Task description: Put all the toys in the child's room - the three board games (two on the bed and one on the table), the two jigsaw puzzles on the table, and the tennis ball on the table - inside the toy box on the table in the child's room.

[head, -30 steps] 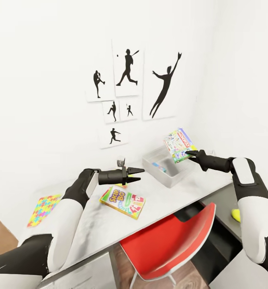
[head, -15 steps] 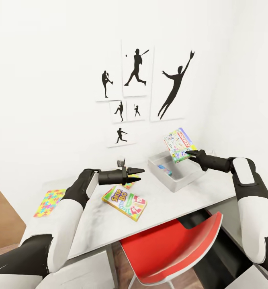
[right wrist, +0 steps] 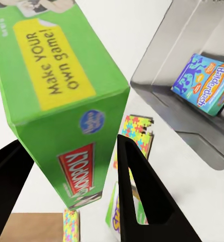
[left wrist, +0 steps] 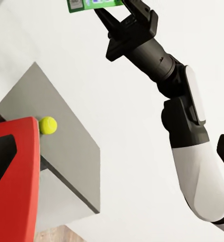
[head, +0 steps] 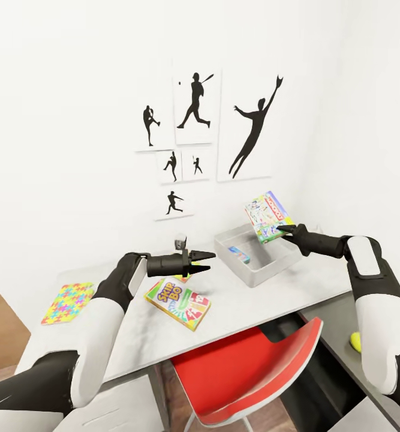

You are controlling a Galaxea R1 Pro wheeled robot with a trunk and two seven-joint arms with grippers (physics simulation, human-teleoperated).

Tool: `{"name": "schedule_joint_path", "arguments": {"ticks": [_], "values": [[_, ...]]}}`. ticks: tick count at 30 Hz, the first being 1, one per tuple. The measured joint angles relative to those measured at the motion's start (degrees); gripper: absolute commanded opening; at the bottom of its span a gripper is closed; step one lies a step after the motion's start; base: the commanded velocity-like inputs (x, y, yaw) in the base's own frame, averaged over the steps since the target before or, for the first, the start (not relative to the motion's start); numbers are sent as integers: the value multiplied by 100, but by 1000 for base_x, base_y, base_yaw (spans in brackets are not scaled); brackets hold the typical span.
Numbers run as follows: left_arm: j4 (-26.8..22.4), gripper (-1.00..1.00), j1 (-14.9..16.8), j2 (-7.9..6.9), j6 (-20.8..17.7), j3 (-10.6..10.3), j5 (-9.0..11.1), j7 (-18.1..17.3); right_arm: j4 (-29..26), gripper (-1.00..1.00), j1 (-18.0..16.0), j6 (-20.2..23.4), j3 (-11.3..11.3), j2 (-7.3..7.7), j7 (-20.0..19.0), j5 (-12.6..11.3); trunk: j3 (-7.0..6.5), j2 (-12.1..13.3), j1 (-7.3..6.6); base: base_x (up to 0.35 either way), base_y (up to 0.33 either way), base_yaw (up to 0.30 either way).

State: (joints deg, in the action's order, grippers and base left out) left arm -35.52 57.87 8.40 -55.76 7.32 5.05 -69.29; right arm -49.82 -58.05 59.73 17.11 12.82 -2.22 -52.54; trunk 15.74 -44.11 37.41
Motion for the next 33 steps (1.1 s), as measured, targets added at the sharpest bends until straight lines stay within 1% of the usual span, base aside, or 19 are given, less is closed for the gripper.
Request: {"name": "schedule_joint_path", "arguments": {"ticks": [5,16,24,33], "values": [[0,100,0,-2,4,0,12,1,0,-100,1,0,-1,2,-8,5,0,0,0,19,-170,0],[0,100,-1,-2,15,0,15,0,-1,-100,39,0,7,3,-16,24,0,0,-1,108,-186,0],[0,100,-8,2,25,1,12,-3,-2,-100,45,-1,9,2,-17,3,0,0,0,22,-34,0],[0,100,-26,6,24,0,14,-4,-2,-100,45,0,12,9,-17,1,0,0,-1,119,-103,0]]}}
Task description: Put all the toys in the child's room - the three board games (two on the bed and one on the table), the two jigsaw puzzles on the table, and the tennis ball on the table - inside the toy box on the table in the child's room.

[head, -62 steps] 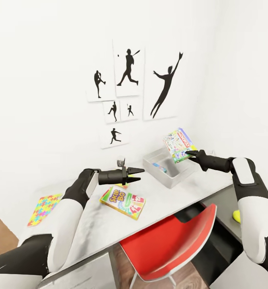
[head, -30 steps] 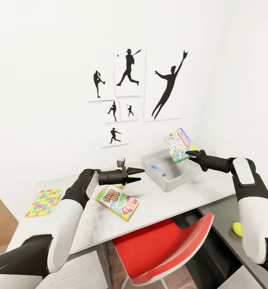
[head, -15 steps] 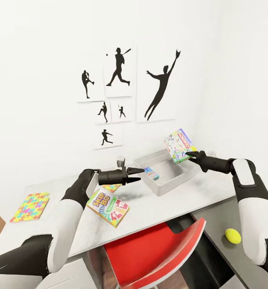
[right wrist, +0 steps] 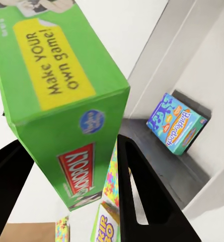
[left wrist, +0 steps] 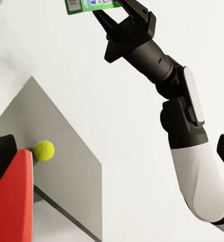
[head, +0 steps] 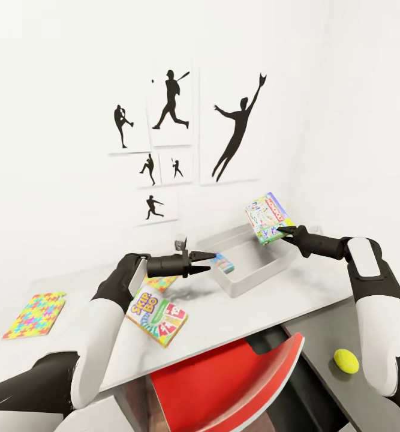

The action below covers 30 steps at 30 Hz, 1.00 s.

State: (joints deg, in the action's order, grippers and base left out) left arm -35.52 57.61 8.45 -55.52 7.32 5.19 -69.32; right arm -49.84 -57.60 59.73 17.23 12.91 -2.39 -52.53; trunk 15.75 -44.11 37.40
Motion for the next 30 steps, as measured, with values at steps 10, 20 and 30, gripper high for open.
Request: {"name": "schedule_joint_path", "arguments": {"ticks": [10,20,30], "values": [[0,100,0,-4,0,9,2,-1,0,-100,1,-1,-2,1,0,8,-2,0,-1,122,-84,0],[0,100,-1,-7,7,10,-1,-1,0,-100,1,-1,-4,1,0,4,-45,0,0,128,-3,0],[0,100,0,1,8,5,1,-1,0,-100,1,-1,-4,-6,0,0,-46,0,0,125,0,0]]}}
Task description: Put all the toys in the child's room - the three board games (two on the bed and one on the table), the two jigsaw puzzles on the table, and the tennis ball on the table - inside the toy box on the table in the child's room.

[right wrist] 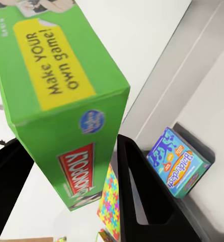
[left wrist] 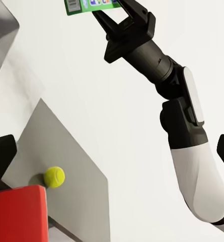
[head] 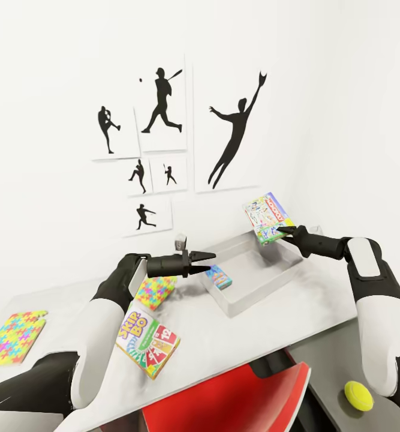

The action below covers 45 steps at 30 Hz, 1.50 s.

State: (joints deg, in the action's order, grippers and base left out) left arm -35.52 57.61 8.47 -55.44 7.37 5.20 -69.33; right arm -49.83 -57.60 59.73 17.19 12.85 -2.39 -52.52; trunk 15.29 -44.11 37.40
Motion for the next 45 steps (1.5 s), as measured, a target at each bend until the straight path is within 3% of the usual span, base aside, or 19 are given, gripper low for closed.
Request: {"name": "schedule_joint_path", "arguments": {"ticks": [5,9,15,45], "values": [[0,100,0,0,0,1,2,0,0,-100,0,0,8,8,0,-10,0,0,0,128,0,0],[0,100,0,0,0,-1,0,0,0,-100,21,0,8,8,0,-208,0,0,0,57,0,0],[0,100,-1,5,0,-5,4,1,-1,-100,58,0,9,8,0,-273,0,0,0,65,-45,0],[0,100,0,44,0,-1,-3,0,0,-100,79,0,8,8,0,-276,0,0,0,52,-38,0]]}}
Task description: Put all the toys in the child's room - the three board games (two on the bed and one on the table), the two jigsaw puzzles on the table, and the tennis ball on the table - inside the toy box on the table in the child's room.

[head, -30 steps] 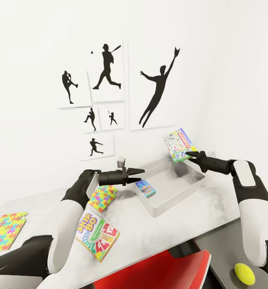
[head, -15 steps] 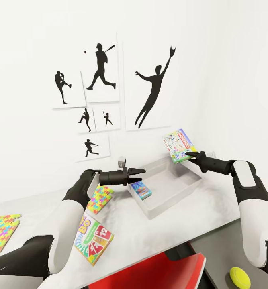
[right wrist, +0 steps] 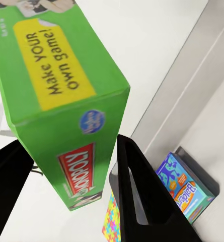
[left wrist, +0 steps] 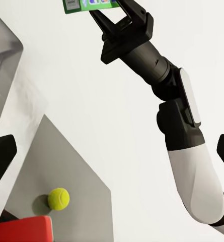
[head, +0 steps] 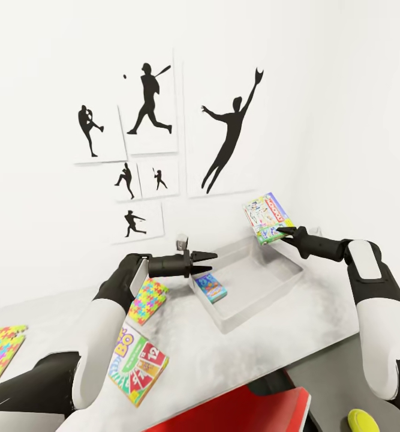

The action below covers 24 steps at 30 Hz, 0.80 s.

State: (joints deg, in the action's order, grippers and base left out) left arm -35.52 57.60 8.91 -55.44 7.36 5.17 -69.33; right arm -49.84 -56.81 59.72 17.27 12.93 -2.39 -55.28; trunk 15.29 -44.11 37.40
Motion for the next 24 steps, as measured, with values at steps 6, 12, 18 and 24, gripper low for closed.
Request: {"name": "schedule_joint_path", "arguments": {"ticks": [6,12,18,24], "values": [[0,100,-7,0,0,1,0,0,3,-100,0,0,1,0,0,5,0,0,1,47,0,0],[0,100,-8,0,0,0,0,0,8,-100,0,0,1,8,0,4,0,0,1,2,0,0],[-1,100,-10,0,-1,1,0,1,9,-100,5,0,-1,145,0,12,0,0,1,0,0,0],[0,100,-15,0,0,-3,1,0,9,-100,27,0,-5,312,0,-202,0,0,1,0,0,0]]}}
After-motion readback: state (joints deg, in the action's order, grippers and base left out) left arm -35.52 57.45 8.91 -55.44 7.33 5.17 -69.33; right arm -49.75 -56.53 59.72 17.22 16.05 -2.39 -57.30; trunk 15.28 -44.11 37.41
